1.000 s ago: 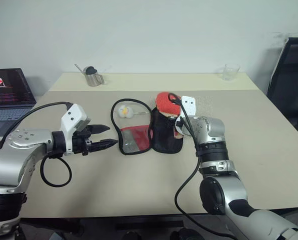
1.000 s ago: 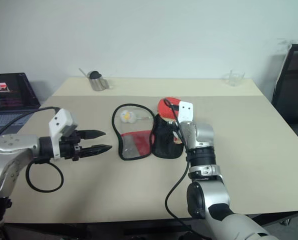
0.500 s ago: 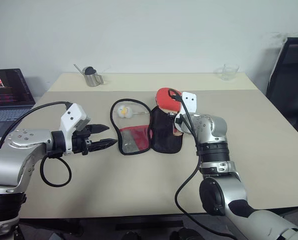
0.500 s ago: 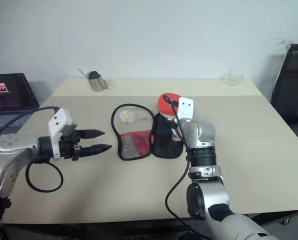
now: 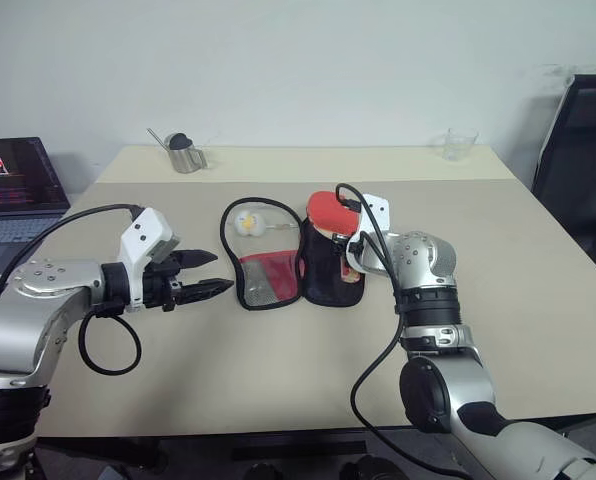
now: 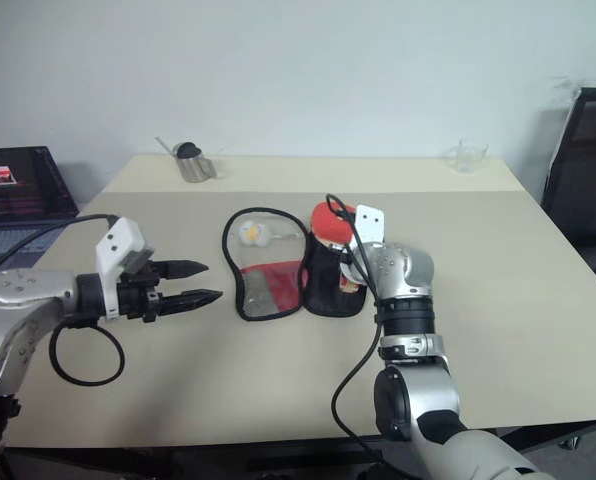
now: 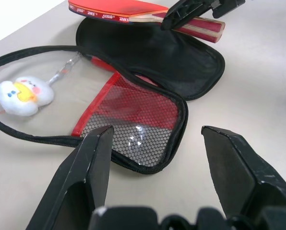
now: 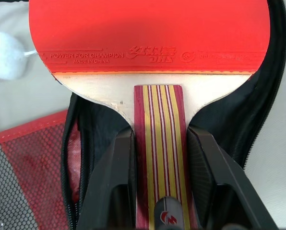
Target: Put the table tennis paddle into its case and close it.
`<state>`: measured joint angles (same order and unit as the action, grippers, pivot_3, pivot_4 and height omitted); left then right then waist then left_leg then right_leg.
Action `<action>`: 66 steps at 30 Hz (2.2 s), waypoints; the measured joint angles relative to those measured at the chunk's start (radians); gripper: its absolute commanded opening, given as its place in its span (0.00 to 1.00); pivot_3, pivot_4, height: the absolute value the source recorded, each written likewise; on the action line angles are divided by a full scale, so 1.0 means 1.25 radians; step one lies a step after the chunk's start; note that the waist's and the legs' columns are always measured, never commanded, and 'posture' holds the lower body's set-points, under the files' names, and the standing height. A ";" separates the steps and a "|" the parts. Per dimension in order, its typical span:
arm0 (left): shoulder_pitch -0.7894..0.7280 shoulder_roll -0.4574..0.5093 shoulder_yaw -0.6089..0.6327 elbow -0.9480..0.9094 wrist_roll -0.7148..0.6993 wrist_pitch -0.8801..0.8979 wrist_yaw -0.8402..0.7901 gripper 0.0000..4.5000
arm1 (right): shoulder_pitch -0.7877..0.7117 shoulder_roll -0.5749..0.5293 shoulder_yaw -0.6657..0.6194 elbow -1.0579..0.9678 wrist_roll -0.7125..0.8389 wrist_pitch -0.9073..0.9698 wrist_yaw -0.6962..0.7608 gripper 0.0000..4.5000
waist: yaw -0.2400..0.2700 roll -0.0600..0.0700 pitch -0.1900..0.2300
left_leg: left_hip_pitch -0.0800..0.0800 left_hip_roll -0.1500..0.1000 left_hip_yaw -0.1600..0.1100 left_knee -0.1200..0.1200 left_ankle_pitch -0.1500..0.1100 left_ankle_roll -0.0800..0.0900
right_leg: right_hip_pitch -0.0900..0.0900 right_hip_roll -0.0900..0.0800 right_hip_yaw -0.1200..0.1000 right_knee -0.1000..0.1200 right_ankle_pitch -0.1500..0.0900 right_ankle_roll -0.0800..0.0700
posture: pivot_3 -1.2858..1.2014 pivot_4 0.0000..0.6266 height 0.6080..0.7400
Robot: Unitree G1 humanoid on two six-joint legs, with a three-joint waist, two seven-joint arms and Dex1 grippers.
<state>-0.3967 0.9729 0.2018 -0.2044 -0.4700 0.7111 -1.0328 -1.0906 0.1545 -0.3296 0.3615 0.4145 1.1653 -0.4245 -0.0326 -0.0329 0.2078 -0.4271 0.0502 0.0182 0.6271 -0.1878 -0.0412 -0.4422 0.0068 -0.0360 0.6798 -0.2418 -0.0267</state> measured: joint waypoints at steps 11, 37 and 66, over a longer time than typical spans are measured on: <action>0.013 0.018 0.000 -0.021 -0.004 0.020 -0.001 0.71 | 0.010 0.000 0.055 0.041 0.003 -0.049 -0.018 0.24 | 0.000 0.000 0.000 | 0.000 0.000 0.000 0.000 0.000 0.000 | 0.000 0.000 0.000 0.000 0.000 0.000 | 0.52 0.24 1.00; 0.015 0.041 0.006 -0.031 -0.042 0.035 -0.001 0.71 | 0.016 -0.001 0.073 0.075 0.018 -0.087 -0.050 0.24 | 0.000 0.000 0.000 | 0.000 0.000 0.000 0.000 0.000 0.000 | 0.000 0.000 0.000 0.000 0.000 0.000 | 0.52 0.24 1.00; 0.023 0.023 0.016 -0.059 -0.082 0.039 0.016 0.71 | 0.027 -0.001 0.098 0.093 0.030 -0.102 -0.070 0.24 | 0.000 -0.001 -0.001 | 0.000 0.000 0.000 0.000 0.000 0.000 | 0.000 0.000 0.000 0.000 0.000 0.000 | 0.52 0.24 1.00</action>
<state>-0.3686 1.0012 0.2221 -0.2787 -0.5720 0.7594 -1.0134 -1.0564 0.1529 -0.2069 0.4776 0.4526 1.0383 -0.5118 -0.0322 -0.0341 0.2070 -0.4271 0.0502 0.0177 0.6272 -0.1878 -0.0412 -0.4420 0.0068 -0.0362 0.6798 -0.2418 -0.0267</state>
